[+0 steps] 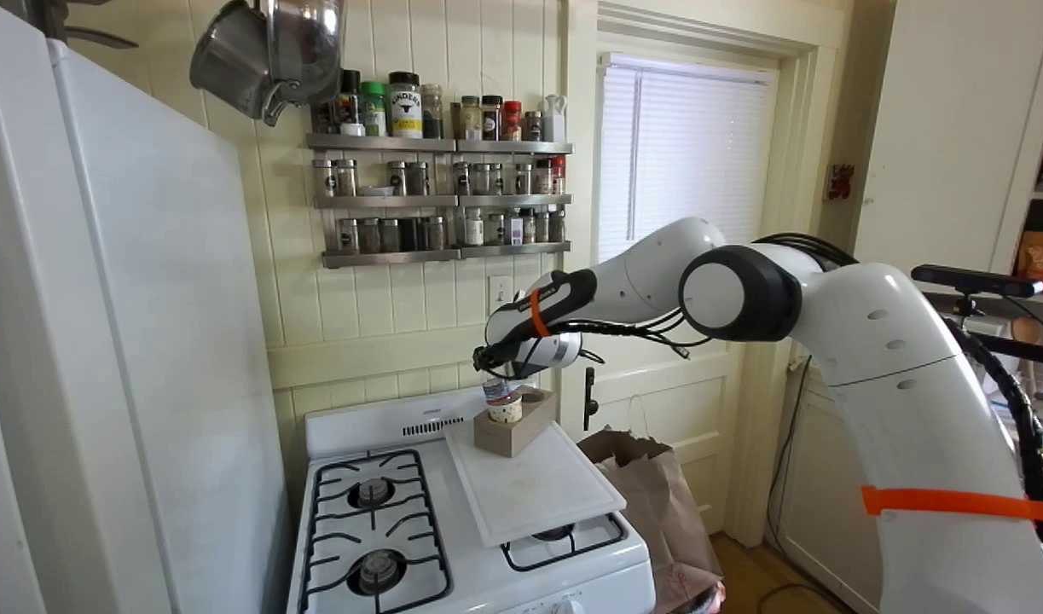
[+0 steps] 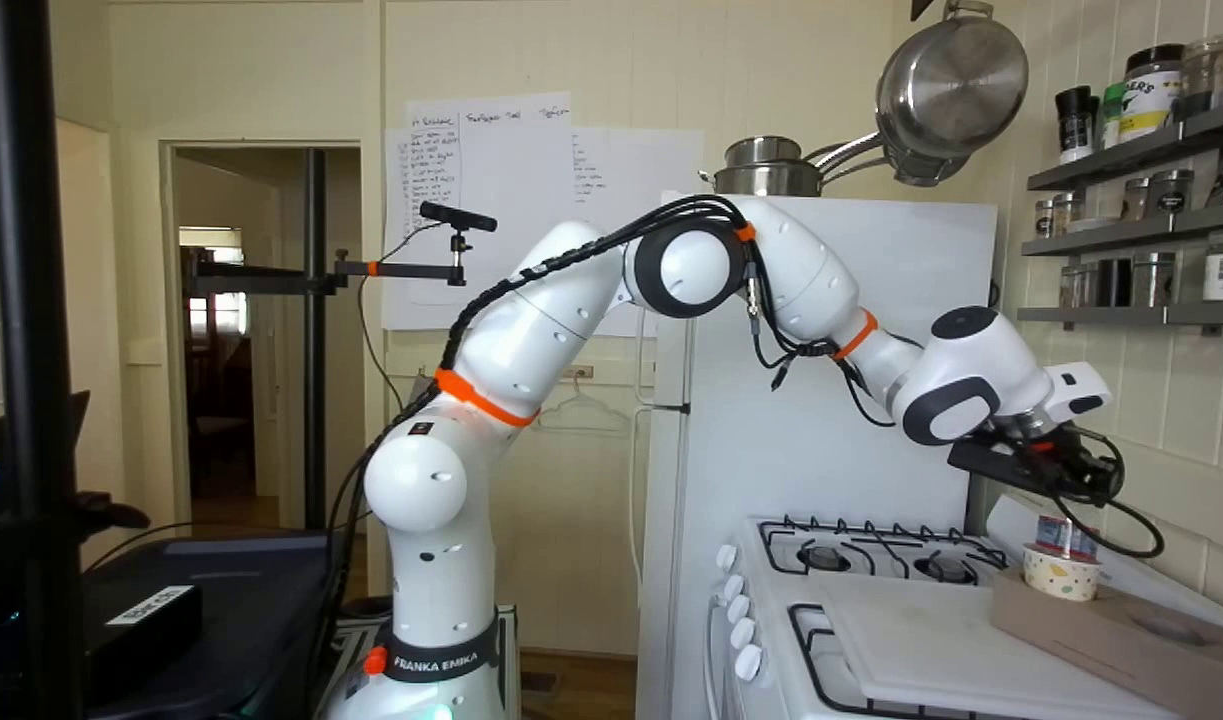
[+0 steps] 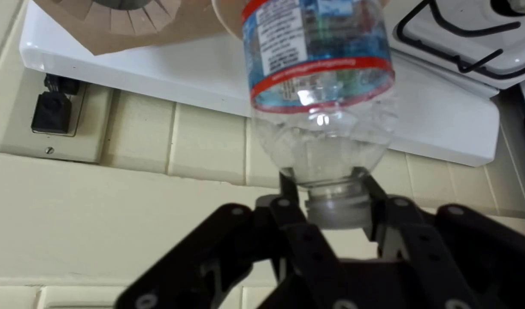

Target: Remove the water bottle from the coffee cup.

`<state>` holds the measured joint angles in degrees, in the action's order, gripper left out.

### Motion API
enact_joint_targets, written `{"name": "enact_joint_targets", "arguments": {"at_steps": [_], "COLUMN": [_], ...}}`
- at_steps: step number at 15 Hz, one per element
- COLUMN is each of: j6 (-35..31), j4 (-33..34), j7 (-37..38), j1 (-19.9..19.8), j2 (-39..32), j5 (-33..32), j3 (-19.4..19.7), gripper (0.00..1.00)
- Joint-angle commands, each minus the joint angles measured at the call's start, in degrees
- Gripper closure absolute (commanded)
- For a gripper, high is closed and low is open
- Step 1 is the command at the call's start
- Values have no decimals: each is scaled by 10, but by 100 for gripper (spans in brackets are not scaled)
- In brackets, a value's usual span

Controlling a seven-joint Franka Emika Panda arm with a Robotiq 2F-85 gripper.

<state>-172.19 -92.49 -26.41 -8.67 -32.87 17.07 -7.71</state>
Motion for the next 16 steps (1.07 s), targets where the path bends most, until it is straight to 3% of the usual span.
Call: {"name": "enact_joint_targets", "arguments": {"at_steps": [1,2,12,13,14,16], "j6": [-16,-16,-41,-35,-26,-19], "j4": [14,14,29,28,27,21], "j7": [-17,-19,-21,-10,-6,6], "j1": [-13,-14,-32,-22,-18,1], "j2": [-9,-8,-2,2,5,15], "j5": [5,5,0,-6,-10,-22], "j3": [-18,-20,-47,-31,-23,7], "gripper": [92,99,100,75,74,61]}}
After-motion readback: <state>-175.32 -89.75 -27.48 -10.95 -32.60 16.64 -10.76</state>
